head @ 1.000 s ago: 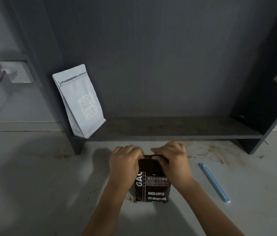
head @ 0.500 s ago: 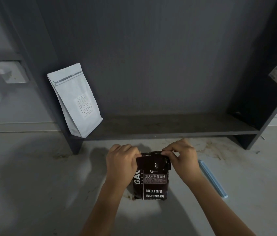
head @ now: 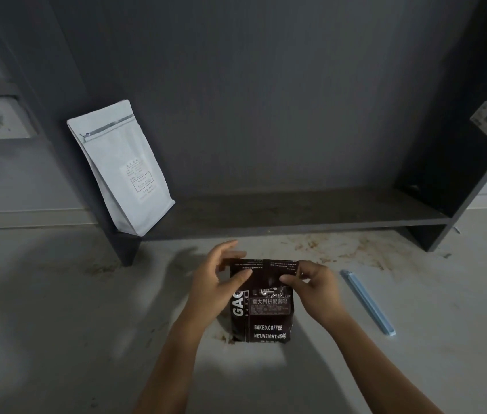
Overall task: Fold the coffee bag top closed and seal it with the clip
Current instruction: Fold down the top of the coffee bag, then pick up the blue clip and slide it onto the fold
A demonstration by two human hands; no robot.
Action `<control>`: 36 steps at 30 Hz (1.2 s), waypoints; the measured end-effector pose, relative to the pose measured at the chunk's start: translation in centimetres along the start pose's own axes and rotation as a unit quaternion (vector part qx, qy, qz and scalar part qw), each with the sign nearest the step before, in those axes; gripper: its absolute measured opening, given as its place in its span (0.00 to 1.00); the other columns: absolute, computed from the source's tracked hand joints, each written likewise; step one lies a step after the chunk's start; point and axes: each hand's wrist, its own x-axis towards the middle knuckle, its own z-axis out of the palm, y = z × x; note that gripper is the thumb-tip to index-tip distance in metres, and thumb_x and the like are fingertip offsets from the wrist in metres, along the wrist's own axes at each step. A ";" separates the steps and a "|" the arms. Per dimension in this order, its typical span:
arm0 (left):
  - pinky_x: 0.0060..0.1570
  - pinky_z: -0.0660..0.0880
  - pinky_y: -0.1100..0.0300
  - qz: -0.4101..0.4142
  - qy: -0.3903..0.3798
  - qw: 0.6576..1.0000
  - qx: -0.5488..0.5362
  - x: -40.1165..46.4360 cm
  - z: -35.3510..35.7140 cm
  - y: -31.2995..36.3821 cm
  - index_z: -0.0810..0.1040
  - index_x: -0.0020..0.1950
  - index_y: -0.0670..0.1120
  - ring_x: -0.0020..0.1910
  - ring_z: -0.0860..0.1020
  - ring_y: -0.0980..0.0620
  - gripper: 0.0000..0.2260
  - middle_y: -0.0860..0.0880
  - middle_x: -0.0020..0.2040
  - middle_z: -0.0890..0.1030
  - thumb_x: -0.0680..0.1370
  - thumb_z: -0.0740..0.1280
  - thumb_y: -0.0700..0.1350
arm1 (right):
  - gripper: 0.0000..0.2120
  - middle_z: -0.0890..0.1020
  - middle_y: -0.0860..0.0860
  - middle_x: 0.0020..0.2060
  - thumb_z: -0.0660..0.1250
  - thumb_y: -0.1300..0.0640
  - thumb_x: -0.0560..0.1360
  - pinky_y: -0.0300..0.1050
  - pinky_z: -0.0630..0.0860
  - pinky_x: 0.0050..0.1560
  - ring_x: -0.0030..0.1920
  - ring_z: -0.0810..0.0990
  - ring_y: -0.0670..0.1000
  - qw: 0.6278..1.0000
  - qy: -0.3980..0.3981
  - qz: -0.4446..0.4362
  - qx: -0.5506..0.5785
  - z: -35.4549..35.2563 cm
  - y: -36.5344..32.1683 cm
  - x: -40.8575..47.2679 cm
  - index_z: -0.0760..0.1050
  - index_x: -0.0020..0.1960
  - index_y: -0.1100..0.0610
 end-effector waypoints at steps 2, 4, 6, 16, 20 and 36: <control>0.40 0.74 0.68 -0.040 0.000 0.999 -0.017 0.0 0.6 -0.5 0.78 0.40 0.53 0.39 0.81 0.63 0.05 0.60 0.34 0.83 0.75 0.67 0.45 | 0.13 0.81 0.64 0.35 0.72 0.61 0.66 0.54 0.75 0.41 0.39 0.78 0.63 1.000 0.006 -0.002 -0.003 0.0 0.2 0.2 0.71 0.33 0.69; 0.25 0.63 0.72 -0.039 0.042 0.998 0.009 0.1 1.1 -1.1 0.67 0.26 0.52 0.21 0.71 0.63 0.19 0.58 0.20 0.74 0.77 0.66 0.43 | 0.13 0.81 0.64 0.35 0.72 0.61 0.67 0.50 0.74 0.40 0.37 0.78 0.60 1.000 -0.006 -0.004 -0.003 -0.3 0.0 0.2 0.72 0.33 0.69; 0.20 0.58 0.70 -0.034 0.073 0.996 0.038 0.1 1.6 -1.1 0.60 0.24 0.51 0.18 0.64 0.59 0.24 0.54 0.16 0.64 0.76 0.66 0.39 | 0.10 0.83 0.58 0.33 0.70 0.61 0.70 0.42 0.74 0.38 0.33 0.78 0.50 0.999 -0.045 0.002 0.024 -0.9 0.1 0.3 0.75 0.33 0.65; 0.43 0.78 0.67 0.017 0.107 0.992 -0.065 -0.4 3.3 -2.3 0.65 0.52 0.62 0.43 0.83 0.54 0.18 0.47 0.45 0.82 0.72 0.66 0.43 | 0.20 0.75 0.62 0.61 0.66 0.59 0.72 0.56 0.73 0.58 0.57 0.75 0.64 0.921 0.097 0.185 -0.330 -7.4 7.4 0.7 0.70 0.63 0.59; 0.39 0.76 0.68 0.037 0.118 0.990 -0.073 -0.6 3.4 -2.6 0.64 0.49 0.62 0.38 0.80 0.57 0.18 0.46 0.42 0.80 0.71 0.65 0.41 | 0.17 0.76 0.61 0.56 0.62 0.58 0.73 0.55 0.73 0.54 0.55 0.74 0.62 0.866 0.064 0.253 -0.427 -7.4 9.2 -0.4 0.70 0.61 0.61; 0.41 0.75 0.70 -0.014 0.007 0.998 -0.059 -0.7 1.5 -0.4 0.81 0.44 0.51 0.42 0.82 0.58 0.10 0.53 0.41 0.85 0.78 0.60 0.48 | 0.07 0.74 0.49 0.25 0.60 0.58 0.77 0.40 0.66 0.21 0.21 0.71 0.49 0.988 -0.134 0.031 0.066 -5.1 -3.5 -0.8 0.73 0.42 0.58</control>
